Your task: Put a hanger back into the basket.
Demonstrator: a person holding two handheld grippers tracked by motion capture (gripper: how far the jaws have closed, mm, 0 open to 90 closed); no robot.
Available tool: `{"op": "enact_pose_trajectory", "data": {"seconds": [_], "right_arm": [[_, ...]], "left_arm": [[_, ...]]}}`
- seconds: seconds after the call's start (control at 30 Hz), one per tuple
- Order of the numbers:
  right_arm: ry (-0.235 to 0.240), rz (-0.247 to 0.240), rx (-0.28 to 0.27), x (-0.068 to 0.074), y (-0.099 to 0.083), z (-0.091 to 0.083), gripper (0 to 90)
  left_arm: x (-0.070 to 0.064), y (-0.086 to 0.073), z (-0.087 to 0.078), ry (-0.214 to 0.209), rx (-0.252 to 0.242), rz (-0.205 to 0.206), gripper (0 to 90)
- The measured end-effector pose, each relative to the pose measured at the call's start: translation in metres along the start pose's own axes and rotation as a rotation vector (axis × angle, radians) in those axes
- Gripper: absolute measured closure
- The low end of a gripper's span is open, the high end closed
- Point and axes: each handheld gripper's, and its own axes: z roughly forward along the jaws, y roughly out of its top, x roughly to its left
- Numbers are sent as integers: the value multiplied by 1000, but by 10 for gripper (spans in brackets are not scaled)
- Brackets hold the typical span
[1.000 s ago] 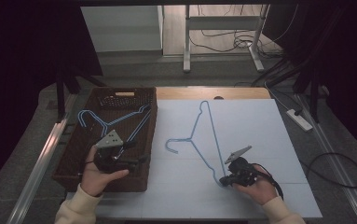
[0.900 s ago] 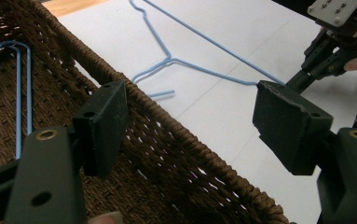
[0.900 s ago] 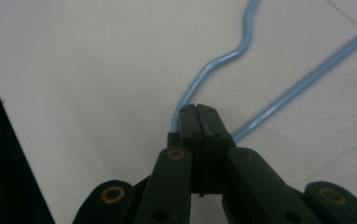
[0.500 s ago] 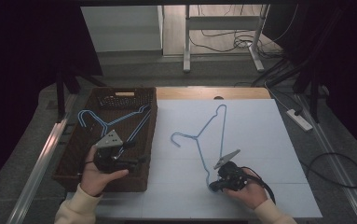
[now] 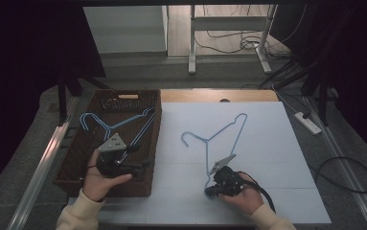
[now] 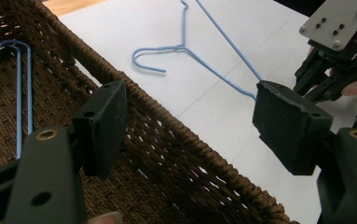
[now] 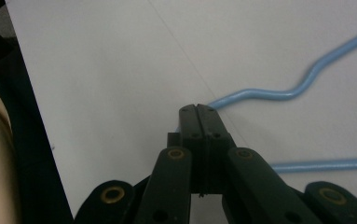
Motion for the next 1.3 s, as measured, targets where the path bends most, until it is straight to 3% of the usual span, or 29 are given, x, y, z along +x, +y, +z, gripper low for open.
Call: {"op": "enact_pose_trajectory", "data": {"seconds": [0.6, 0.93, 1.17, 1.3], "right_arm": [[3, -14, -40, 7, 20, 18, 900], [3, -7, -62, 6, 22, 20, 900], [-58, 19, -131, -13, 26, -6, 900], [-118, 61, -158, -39, 32, -22, 900]], "left_arm": [[0, 0, 0, 0, -1, 1, 271], [0, 0, 0, 1, 0, -1, 271], [2, -1, -1, 5, -3, -4, 270], [2, -1, -1, 4, -3, -4, 270]]}}
